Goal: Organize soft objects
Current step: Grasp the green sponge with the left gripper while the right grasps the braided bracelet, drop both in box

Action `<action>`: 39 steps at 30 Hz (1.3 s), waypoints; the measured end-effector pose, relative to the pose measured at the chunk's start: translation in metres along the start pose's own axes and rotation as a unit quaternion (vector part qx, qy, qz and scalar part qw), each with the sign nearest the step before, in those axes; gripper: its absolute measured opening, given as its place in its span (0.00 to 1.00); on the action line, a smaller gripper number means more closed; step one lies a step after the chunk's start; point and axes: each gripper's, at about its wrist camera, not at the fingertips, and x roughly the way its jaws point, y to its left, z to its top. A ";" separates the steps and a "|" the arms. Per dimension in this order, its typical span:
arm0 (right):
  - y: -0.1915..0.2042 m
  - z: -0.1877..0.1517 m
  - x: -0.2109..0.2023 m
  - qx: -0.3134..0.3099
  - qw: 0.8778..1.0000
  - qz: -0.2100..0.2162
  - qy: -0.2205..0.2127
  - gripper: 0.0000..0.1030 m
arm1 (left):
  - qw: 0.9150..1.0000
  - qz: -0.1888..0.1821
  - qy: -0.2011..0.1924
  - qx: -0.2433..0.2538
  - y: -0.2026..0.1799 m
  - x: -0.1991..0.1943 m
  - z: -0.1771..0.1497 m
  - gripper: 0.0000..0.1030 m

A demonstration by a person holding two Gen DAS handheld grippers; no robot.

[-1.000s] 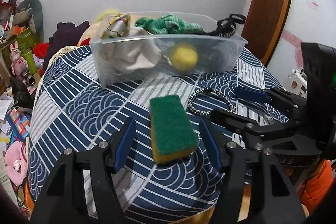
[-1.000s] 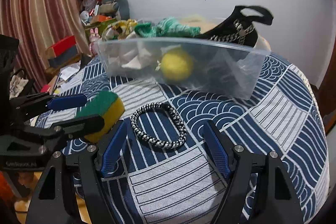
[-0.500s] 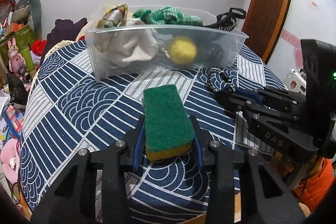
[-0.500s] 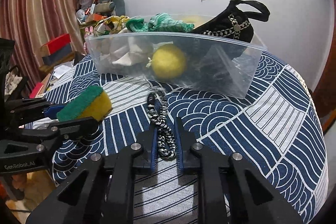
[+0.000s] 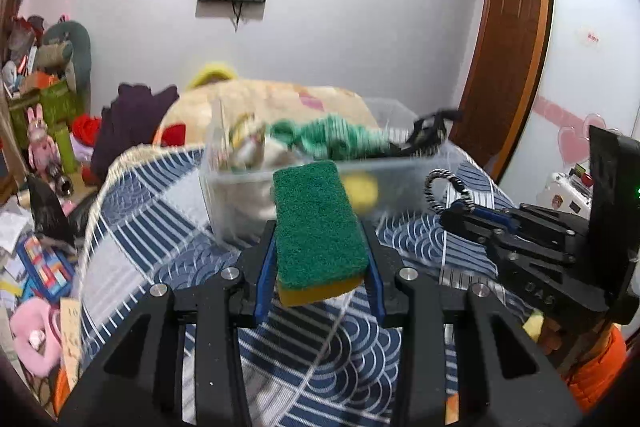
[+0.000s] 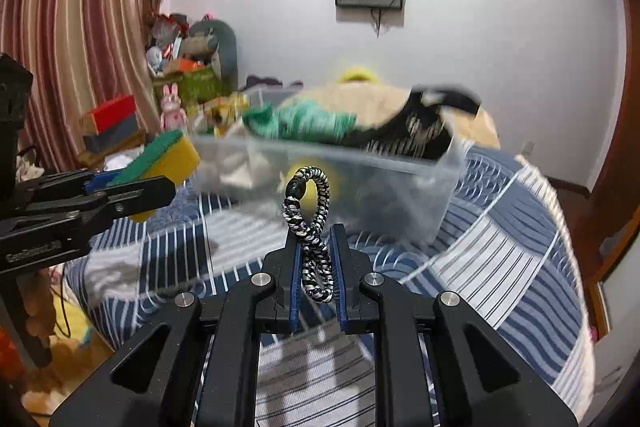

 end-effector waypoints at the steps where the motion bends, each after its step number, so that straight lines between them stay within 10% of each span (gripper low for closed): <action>1: -0.001 0.004 -0.003 0.000 1.000 -0.001 -0.008 0.12 | 1.000 0.002 -0.003 0.004 -0.001 0.000 0.004 0.37; 15: -0.004 0.061 0.001 0.006 0.997 -0.009 -0.077 0.12 | 0.999 0.017 -0.034 0.015 0.004 0.028 0.054 0.37; 39: -0.007 0.055 0.066 0.018 1.000 0.010 0.016 0.19 | 0.999 0.030 0.024 0.024 0.005 0.097 0.050 0.39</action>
